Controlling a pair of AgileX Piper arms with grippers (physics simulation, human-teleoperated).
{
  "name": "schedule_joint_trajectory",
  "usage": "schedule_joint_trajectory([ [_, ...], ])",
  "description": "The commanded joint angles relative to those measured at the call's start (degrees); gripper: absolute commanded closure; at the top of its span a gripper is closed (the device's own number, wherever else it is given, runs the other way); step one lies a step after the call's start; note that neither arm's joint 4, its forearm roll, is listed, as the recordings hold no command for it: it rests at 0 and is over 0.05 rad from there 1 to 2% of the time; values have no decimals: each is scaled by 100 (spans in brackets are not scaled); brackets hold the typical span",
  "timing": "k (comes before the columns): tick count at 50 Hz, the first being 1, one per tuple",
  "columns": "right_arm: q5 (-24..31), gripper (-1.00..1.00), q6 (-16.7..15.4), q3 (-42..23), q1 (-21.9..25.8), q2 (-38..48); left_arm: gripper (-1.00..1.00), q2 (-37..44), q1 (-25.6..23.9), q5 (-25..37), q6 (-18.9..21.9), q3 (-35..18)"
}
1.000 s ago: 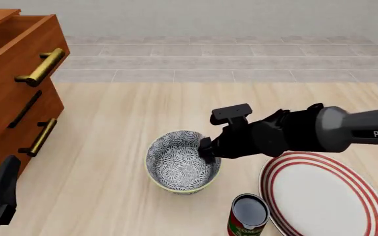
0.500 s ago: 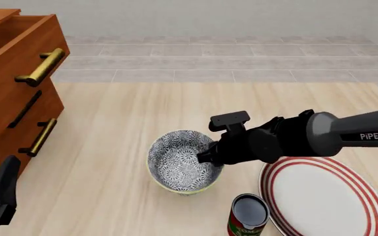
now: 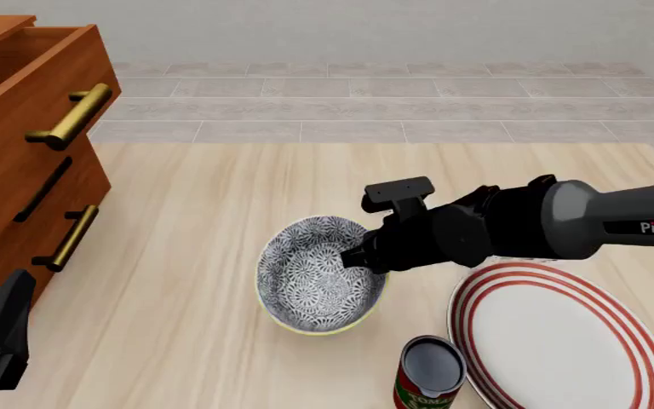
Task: Put the bowl on the plate.
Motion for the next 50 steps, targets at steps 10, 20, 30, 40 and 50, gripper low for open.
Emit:
schedule_joint_trajectory([
  [10, 361, 100, 2, -368, -125, -360, -100, 0, 0, 0, 0, 0],
  [20, 455, 100, -76, -466, -356, -588, -100, 0, 0, 0, 0, 0],
  [30, 422, 100, -83, -201, -571, -949, -100, 0, 0, 0, 0, 0],
  [40, 490, 100, -95, 99, -976, -1407, -100, 0, 0, 0, 0, 0],
  [50, 488, 100, -39, 758, -1327, -2073, -100, 0, 0, 0, 0, 0],
])
